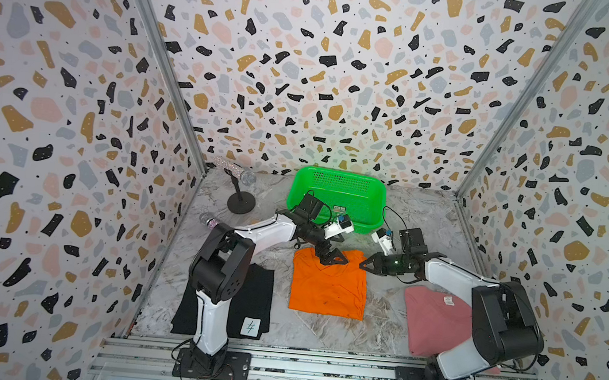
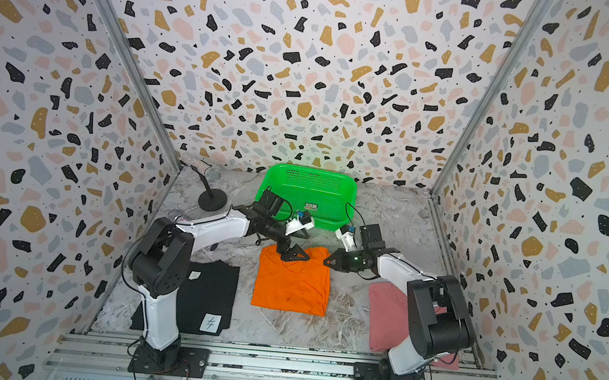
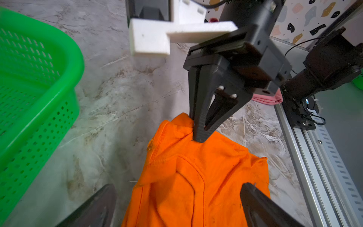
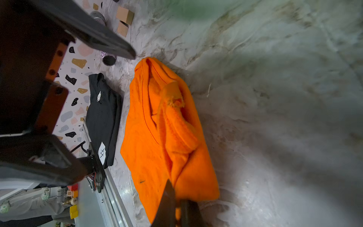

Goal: Put the folded t-shirts into the basket
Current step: Pick up the T-shirt from the center of the board.

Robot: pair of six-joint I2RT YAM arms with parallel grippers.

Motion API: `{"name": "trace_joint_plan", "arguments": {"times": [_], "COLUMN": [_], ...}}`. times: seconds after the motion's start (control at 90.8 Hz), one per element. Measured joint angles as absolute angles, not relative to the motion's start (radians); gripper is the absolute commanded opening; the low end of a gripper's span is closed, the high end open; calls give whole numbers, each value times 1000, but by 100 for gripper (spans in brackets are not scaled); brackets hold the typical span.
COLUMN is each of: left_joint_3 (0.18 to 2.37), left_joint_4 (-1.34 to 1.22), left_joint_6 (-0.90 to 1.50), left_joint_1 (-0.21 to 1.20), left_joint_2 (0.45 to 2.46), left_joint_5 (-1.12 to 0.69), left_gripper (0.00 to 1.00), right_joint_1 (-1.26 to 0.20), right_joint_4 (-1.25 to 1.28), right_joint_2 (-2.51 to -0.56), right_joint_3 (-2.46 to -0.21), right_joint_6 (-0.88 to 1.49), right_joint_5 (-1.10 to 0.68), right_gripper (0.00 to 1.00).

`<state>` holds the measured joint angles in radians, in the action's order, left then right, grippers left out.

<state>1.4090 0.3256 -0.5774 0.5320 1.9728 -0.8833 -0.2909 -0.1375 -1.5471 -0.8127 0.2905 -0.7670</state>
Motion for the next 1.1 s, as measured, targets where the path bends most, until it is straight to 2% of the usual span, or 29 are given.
{"name": "trace_joint_plan", "arguments": {"times": [0.154,0.407,0.485,0.639,0.683,0.738,0.793,0.859,0.925,0.991,1.101], "left_joint_3": [1562,1674,1673,1673,1674,1675,1677,1677,1676,1676,1675], "left_joint_4": [453,610,649,702,714,723,734,747,757,761,765], "left_joint_6": [-668,-775,-805,-864,-873,-883,-888,-900,-912,-925,-944], "left_joint_1": [533,573,591,608,609,608,608,608,606,605,605], "left_joint_2": [2057,2099,2101,2111,2117,2126,2133,2139,2140,2140,2140], "left_joint_5": [-915,-913,-912,-934,-939,-943,-945,-947,-953,-962,-970], "left_gripper": [98,85,75,45,38,31,24,18,9,9,11], "right_joint_1": [-318,-334,-336,-337,-338,-339,-339,-339,-339,-339,-339], "right_joint_4": [-108,15,53,96,102,105,105,102,94,76,23], "right_joint_2": [-1493,-1372,-1342,-1306,-1303,-1301,-1301,-1301,-1300,-1293,-1268], "right_joint_3": [-786,-685,-652,-621,-621,-621,-622,-623,-624,-626,-640], "right_joint_6": [228,164,152,138,136,139,143,161,182,205,224], "right_joint_5": [-762,-774,-773,-773,-772,-770,-765,-759,-751,-745,-739], "right_gripper": [0,0,0,1,11,32,46,52,64,76,80]}}
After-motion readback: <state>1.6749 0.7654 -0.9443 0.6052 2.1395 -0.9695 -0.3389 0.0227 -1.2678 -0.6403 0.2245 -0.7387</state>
